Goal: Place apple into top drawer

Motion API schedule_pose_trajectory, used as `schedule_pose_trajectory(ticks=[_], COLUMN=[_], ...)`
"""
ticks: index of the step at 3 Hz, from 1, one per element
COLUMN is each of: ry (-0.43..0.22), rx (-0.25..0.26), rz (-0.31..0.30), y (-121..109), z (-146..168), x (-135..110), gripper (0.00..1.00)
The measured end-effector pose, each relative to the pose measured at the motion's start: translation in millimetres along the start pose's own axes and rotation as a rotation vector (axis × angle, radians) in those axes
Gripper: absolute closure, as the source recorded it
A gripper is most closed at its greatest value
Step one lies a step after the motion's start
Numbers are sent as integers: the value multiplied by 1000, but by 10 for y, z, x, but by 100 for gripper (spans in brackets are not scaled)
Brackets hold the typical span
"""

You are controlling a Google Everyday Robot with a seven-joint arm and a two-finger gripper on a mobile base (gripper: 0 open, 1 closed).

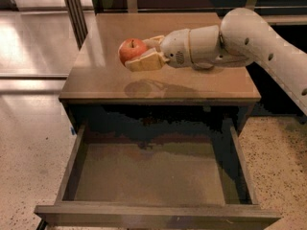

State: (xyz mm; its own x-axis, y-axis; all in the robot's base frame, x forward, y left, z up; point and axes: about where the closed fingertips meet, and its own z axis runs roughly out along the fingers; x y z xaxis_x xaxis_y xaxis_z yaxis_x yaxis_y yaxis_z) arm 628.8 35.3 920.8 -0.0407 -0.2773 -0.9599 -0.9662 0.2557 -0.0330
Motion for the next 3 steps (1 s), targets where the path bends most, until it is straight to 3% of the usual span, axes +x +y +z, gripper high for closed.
schedule_pose_trajectory(ticks=[1,2,3], ry=[-47,-81,-97], rx=[132,249,333], rz=[-14,11,87], y=[412,867,1253], z=[-280,-363,-289], x=[-282,-410,-156], gripper=[100,100,100])
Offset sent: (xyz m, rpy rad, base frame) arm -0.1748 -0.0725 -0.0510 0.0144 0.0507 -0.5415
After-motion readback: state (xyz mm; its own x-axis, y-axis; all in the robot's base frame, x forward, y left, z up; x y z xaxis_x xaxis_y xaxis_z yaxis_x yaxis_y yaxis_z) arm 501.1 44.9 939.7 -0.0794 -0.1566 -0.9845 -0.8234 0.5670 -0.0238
